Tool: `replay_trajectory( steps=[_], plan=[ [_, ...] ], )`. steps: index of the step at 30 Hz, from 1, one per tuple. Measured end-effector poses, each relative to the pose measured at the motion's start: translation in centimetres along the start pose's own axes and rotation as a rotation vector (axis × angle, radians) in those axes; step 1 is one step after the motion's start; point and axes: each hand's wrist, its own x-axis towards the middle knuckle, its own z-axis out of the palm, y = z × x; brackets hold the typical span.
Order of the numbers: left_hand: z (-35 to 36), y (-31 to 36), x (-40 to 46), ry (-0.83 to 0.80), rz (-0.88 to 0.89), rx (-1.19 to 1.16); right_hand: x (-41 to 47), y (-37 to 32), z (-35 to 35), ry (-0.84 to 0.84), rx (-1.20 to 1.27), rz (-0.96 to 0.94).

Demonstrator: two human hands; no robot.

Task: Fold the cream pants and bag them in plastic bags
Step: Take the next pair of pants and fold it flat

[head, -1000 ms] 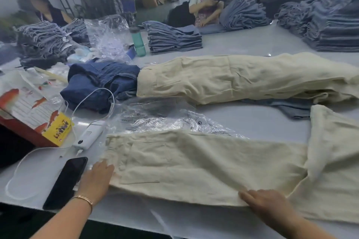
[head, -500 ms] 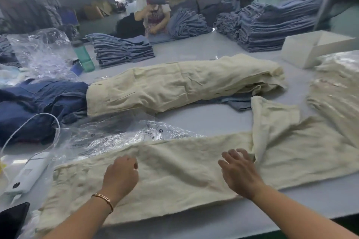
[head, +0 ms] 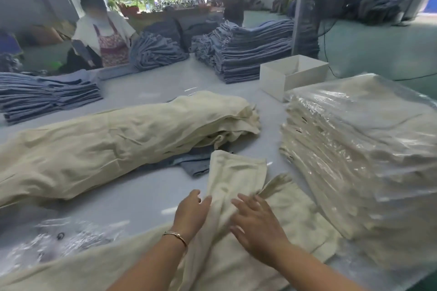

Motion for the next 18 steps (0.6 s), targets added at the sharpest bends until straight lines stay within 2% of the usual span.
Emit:
replay_trajectory(
  steps=[3, 6, 8, 9, 11, 13, 14, 16, 17, 18],
  plan=[
    [3.0, 3.3, 3.7, 0.044, -0.197, -0.199, -1.9, 5.0, 0.8, 0.08, 0.155, 0.031],
    [4.0, 6.8, 5.9, 0.094, -0.38, -0.7, -2.7, 9.5, 1.7, 0.108, 0.242, 0.099],
    [3.8, 8.6, 6.2, -0.04, -0.515, -0.989, -2.7, 11.5, 1.6, 0.126, 0.321, 0.144],
    [3.9, 9.6, 6.0, -0.128, -0.516, -1.034, -2.6, 12.3, 1.6, 0.143, 0.384, 0.17],
    [4.2, 11.5, 4.8, -0.216, -0.393, -0.988, -2.0, 13.2, 1.1, 0.17, 0.573, 0.28],
    [5.0, 13.2, 2.8, -0.186, -0.155, -0.859, -1.1, 13.5, -0.7, 0.289, 0.854, 0.473],
    [5.7, 13.7, 1.5, -0.166, 0.014, -0.707, -0.5, 13.7, -1.6, 0.312, 1.015, 0.564],
    [7.9, 14.1, -1.5, -0.21, 0.346, -0.282, 0.5, 14.5, -3.1, 0.256, 1.353, 0.701],
    [9.4, 13.5, -2.7, -0.248, 0.457, -0.101, 0.8, 15.0, -3.6, 0.212, 1.4, 0.736],
    [10.8, 13.0, -3.9, -0.303, 0.522, 0.023, 1.1, 15.5, -4.0, 0.147, 1.303, 0.757]
  ],
)
